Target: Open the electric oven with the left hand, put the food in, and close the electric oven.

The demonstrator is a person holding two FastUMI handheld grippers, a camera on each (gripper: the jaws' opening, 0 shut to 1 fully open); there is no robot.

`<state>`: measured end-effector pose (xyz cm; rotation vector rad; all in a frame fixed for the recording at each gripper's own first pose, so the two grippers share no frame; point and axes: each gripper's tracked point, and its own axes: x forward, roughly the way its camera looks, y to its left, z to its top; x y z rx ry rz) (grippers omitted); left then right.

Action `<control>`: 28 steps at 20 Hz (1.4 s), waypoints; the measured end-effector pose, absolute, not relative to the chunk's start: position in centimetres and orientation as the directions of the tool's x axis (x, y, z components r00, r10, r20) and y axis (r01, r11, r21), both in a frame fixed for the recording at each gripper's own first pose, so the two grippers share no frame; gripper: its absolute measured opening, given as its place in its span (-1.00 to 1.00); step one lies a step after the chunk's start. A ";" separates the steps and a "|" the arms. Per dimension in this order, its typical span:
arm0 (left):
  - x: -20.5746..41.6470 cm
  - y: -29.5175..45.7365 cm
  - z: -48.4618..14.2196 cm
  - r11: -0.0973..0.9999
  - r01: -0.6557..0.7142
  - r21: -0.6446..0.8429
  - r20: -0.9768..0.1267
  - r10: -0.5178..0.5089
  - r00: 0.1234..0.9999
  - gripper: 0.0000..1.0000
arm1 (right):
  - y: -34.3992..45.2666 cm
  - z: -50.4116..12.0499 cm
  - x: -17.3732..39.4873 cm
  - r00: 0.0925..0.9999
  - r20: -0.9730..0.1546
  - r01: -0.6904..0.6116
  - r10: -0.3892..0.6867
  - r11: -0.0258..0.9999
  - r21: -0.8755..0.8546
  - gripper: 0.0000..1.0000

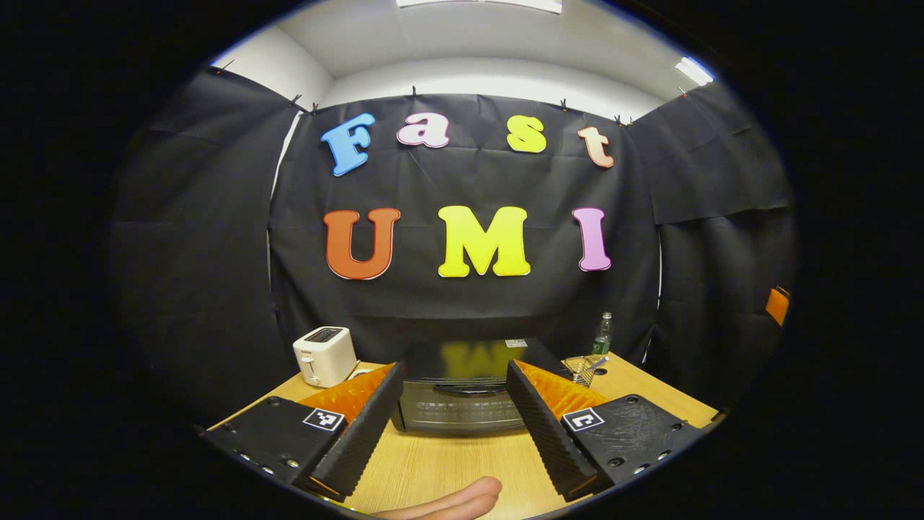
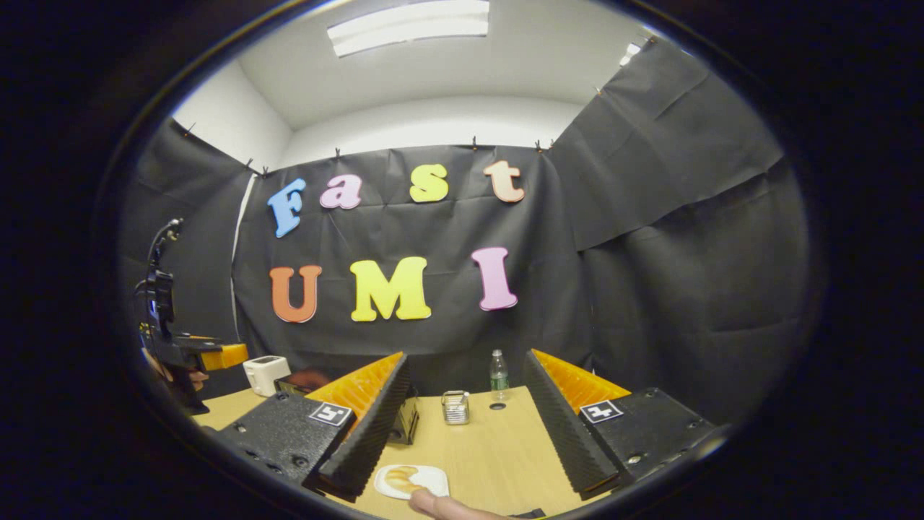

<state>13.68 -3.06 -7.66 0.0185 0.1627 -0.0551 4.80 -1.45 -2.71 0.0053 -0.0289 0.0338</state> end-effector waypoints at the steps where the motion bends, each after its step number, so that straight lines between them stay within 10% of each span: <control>1: 15.0 -3.5 -8.3 0.998 0.066 0.013 -0.164 -0.063 0.985 0.88 | -1.6 -3.2 5.4 0.999 0.022 -0.037 0.037 0.999 0.005 0.92; 12: 27.8 -5.8 -18.2 0.993 0.119 -0.018 -0.317 -0.118 0.941 0.91 | -3.9 -6.7 8.7 1.000 -0.025 0.001 -0.002 1.000 -0.026 0.93; 18: 28.2 -6.8 -22.3 0.985 0.169 -0.028 -0.413 -0.166 0.896 0.72 | -3.7 -6.2 6.5 1.000 -0.016 0.020 -0.020 1.000 0.003 0.93; 28: 23.7 -6.6 -22.8 0.981 0.195 -0.022 -0.380 -0.189 0.906 0.96 | -1.7 -6.9 3.4 0.999 -0.040 -0.007 0.009 0.999 0.036 0.92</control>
